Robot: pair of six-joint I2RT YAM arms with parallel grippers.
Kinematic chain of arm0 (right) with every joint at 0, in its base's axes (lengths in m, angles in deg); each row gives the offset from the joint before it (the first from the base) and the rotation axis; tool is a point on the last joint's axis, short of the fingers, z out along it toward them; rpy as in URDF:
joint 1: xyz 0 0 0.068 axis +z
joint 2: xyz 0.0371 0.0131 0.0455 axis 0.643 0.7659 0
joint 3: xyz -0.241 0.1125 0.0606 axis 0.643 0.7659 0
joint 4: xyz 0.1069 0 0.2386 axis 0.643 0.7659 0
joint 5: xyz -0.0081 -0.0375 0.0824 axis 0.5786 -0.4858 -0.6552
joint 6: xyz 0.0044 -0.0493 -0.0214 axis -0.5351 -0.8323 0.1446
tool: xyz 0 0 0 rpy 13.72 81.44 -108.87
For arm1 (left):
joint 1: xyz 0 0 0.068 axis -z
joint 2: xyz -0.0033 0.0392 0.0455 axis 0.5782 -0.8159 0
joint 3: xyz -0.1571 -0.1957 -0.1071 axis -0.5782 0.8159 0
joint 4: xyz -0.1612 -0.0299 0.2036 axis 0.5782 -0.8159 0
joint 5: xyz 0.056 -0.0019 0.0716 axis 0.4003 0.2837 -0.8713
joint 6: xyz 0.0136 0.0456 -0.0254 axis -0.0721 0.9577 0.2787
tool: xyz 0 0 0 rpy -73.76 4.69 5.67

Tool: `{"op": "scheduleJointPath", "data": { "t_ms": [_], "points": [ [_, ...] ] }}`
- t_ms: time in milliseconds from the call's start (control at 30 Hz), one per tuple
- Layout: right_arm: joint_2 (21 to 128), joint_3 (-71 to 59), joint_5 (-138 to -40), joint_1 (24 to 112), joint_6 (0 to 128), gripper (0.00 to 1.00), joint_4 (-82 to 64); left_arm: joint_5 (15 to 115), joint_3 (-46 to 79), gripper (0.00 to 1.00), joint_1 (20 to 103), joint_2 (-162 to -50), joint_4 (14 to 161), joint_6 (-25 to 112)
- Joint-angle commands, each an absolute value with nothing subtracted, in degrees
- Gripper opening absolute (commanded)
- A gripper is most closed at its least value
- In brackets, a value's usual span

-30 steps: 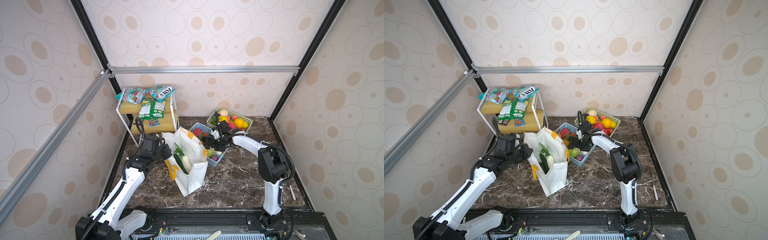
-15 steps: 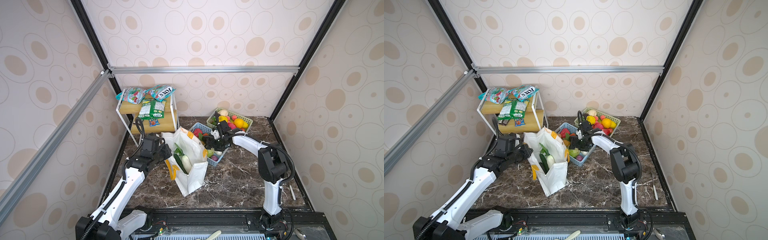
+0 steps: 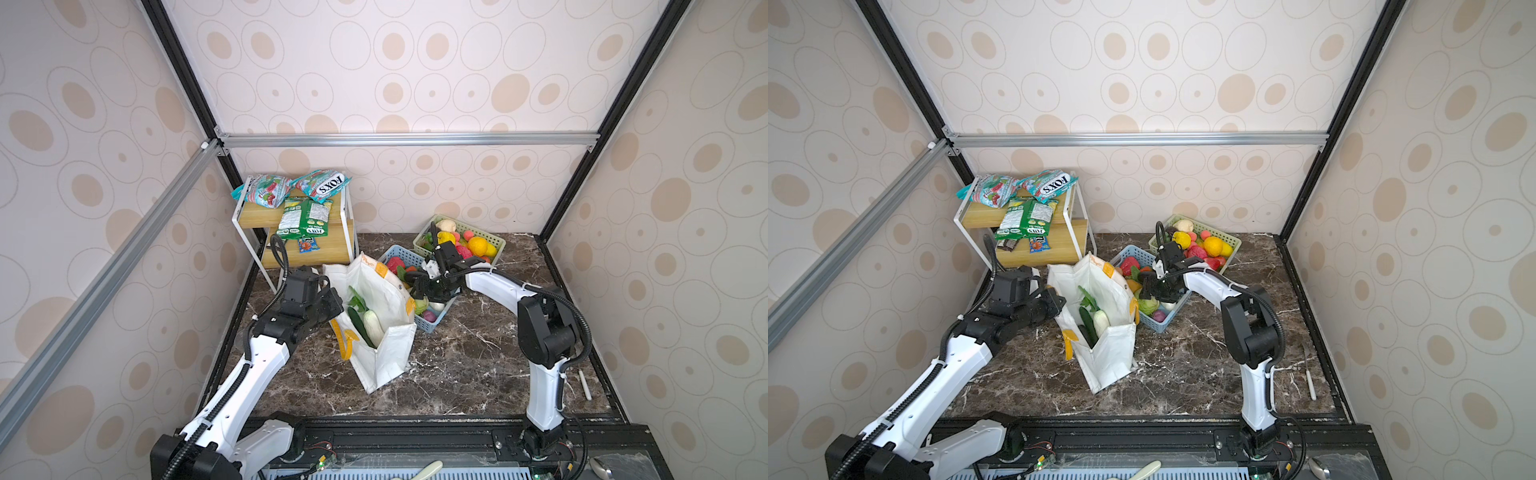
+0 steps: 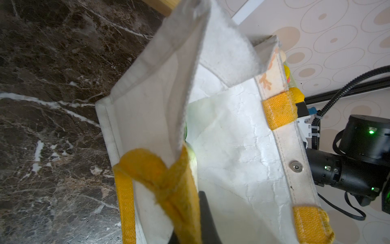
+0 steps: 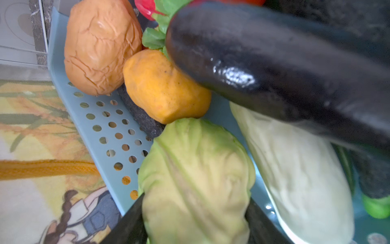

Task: Place the food into the grocery bag and tie it
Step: 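Lower the right gripper onto the green cabbage and close it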

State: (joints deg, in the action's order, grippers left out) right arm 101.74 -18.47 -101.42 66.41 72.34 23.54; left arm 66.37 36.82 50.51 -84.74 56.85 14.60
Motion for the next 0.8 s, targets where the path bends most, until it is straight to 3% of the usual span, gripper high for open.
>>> {"op": "scheduleJointPath", "data": {
  "t_ms": [0, 767],
  "points": [
    [98.34, -17.94, -102.18, 66.74, 72.07, 0.6, 25.08, 65.5, 35.97, 0.0, 50.59, -83.43, 58.65, 14.37],
    [91.16, -24.99, -98.48, 64.92, 69.43, 0.59, 29.84, 65.83, 35.79, 0.0, 50.48, -83.93, 58.75, 14.59]
  ]
}}
